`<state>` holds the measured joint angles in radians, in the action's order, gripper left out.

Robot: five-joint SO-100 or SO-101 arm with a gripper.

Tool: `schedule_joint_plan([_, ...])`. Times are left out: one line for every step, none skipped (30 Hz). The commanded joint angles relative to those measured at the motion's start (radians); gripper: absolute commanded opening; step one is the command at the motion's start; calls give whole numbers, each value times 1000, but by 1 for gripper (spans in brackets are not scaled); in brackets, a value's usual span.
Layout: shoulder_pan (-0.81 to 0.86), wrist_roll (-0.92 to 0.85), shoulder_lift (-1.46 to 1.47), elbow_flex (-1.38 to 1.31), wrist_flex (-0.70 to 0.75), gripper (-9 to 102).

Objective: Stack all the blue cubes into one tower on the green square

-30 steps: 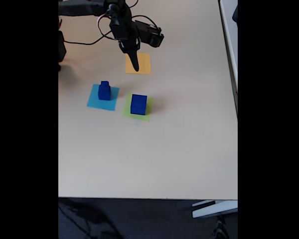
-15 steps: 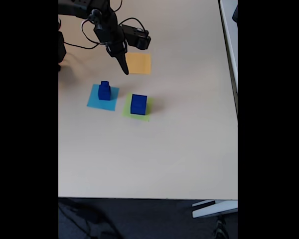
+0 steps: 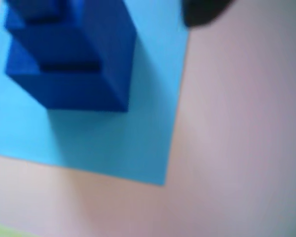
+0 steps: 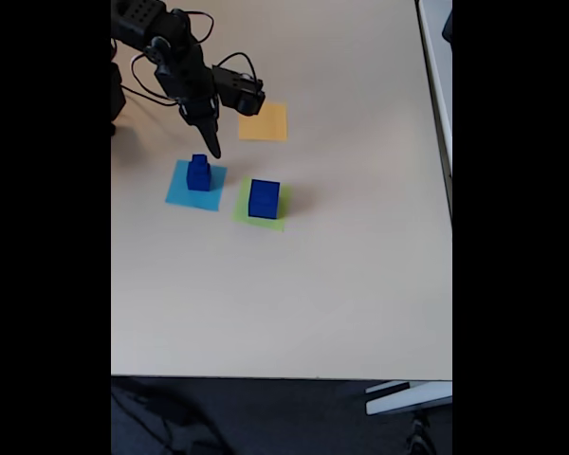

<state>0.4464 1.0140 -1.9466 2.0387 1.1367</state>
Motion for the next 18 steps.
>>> schedule_joint_plan([38,-23,-23,-6,-23,28])
schedule_joint_plan([46,-29,-20,-6,-23,28])
schedule_joint_plan([52,-34,-18,-6,-23,28])
schedule_joint_plan([55,-37,-17,-6,-21,28])
schedule_joint_plan([58,-40,-17,-5,-20,27])
schedule_joint_plan([61,-41,-14,-3,-17,27])
schedule_joint_plan([61,-41,-12,-2,-15,27])
schedule_joint_plan([63,-41,-9,2,-15,26])
schedule_joint_plan([64,-41,-9,6,-17,26])
schedule_joint_plan([67,-40,-8,11,-17,26])
schedule_joint_plan([69,-40,-6,17,-20,26])
schedule_joint_plan([72,-40,-3,21,-21,26])
schedule_joint_plan([74,-38,-2,26,-21,25])
schedule_joint_plan([78,-38,2,29,-25,25])
schedule_joint_plan([81,-38,2,32,-28,25])
schedule_joint_plan([84,-41,3,34,-29,25])
schedule_joint_plan([87,-41,5,35,-29,25])
schedule_joint_plan([91,-41,5,35,-29,25])
